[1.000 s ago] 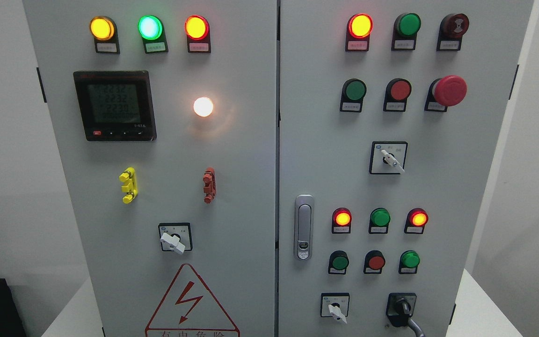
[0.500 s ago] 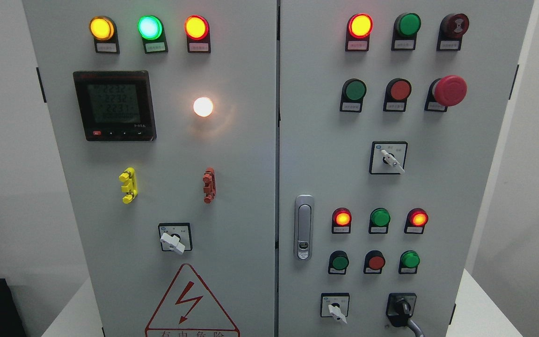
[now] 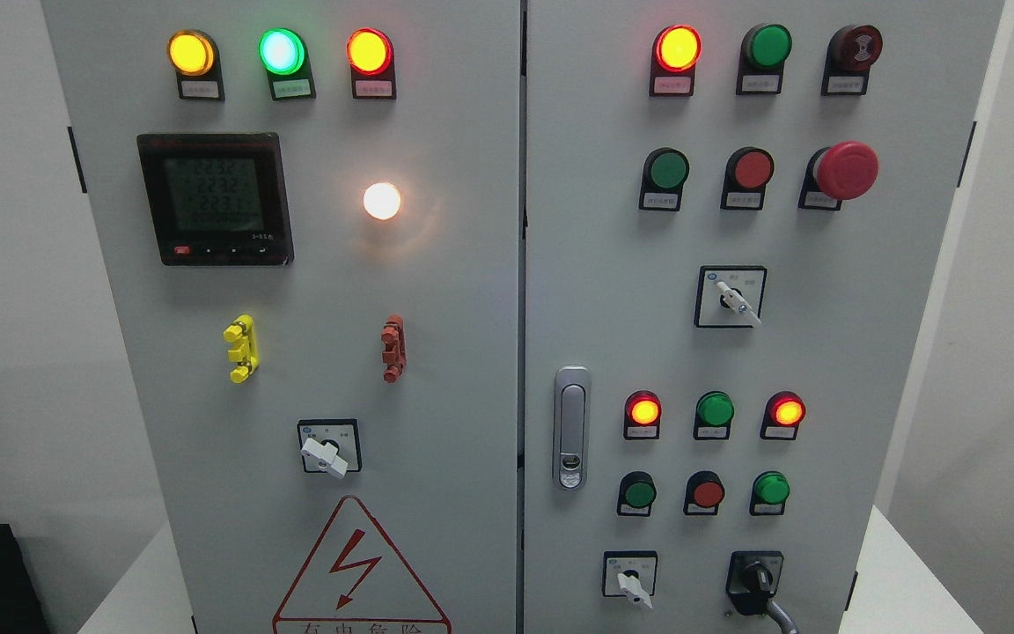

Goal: Trip black knob to open circuit

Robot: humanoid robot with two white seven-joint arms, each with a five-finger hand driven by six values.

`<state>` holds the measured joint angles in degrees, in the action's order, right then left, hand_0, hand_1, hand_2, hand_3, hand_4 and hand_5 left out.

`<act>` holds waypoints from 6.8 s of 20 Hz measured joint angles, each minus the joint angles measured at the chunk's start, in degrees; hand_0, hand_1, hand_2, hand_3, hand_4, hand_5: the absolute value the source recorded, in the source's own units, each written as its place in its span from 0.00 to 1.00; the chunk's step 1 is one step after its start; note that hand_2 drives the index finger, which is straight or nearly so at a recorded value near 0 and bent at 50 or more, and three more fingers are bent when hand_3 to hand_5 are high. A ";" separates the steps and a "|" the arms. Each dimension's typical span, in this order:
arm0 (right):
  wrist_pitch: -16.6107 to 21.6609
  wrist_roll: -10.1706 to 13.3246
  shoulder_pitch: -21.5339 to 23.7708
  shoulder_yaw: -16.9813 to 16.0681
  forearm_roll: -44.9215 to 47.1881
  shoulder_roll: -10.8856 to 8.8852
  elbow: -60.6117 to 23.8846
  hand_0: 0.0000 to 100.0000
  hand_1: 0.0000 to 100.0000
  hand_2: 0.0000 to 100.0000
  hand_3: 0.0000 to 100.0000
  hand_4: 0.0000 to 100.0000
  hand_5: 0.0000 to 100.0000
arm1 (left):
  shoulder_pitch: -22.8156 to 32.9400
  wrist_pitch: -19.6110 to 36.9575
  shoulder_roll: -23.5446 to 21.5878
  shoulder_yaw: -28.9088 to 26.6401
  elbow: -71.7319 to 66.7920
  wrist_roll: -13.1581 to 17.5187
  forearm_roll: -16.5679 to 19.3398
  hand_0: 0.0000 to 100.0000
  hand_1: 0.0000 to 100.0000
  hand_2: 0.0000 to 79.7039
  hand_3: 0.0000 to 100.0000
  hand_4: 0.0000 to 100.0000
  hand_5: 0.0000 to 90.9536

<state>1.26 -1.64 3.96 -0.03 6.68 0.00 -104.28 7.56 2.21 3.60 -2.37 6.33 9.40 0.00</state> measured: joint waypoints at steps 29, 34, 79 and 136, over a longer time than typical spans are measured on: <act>-0.09 -0.35 -0.22 0.02 0.00 0.00 0.08 0.00 0.00 0.00 1.00 0.98 0.96 | 0.00 0.03 0.00 0.00 0.00 0.00 0.00 0.12 0.39 0.00 0.00 0.00 0.00; -0.17 -0.37 -0.25 0.80 0.00 0.00 0.09 0.00 0.00 0.00 1.00 0.98 0.96 | 0.00 0.03 0.00 0.00 0.00 0.00 0.00 0.12 0.39 0.00 0.00 0.00 0.00; -0.01 -0.07 -0.70 2.60 0.00 0.00 -0.02 0.00 0.00 0.00 1.00 0.98 0.96 | 0.00 0.04 0.01 0.00 0.00 0.00 0.00 0.12 0.39 0.00 0.00 0.00 0.00; 0.49 -0.29 1.21 0.10 0.64 0.01 -0.57 0.00 0.00 0.00 1.00 0.94 0.90 | 0.00 0.03 0.00 0.00 0.00 -0.01 0.00 0.12 0.39 0.00 0.00 0.00 0.00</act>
<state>1.75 -1.93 5.18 0.07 7.32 0.01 -104.85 7.56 2.24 3.60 -2.37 6.33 9.39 0.00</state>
